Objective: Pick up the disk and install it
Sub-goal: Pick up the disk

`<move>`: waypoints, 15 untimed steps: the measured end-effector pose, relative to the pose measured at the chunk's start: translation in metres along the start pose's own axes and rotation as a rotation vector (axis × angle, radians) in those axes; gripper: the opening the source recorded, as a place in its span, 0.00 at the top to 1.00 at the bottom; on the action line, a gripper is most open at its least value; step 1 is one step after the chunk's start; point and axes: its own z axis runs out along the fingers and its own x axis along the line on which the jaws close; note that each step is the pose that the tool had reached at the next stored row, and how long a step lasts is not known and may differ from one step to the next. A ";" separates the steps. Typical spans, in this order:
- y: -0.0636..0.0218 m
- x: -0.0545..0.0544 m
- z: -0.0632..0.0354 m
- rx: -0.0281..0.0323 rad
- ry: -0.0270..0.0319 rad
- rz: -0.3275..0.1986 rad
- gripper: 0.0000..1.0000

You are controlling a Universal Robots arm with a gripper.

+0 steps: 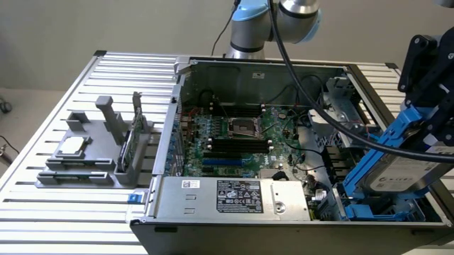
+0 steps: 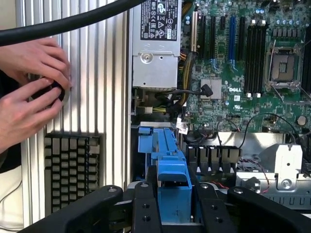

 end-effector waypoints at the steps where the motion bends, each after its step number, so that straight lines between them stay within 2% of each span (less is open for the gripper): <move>1: 0.0000 0.000 0.0004 0.0008 0.0002 0.000 0.67; 9: -0.0001 -0.001 0.0049 0.0059 0.0004 0.000 0.67; 15: -0.0001 -0.001 0.0083 0.0069 0.0011 0.000 0.67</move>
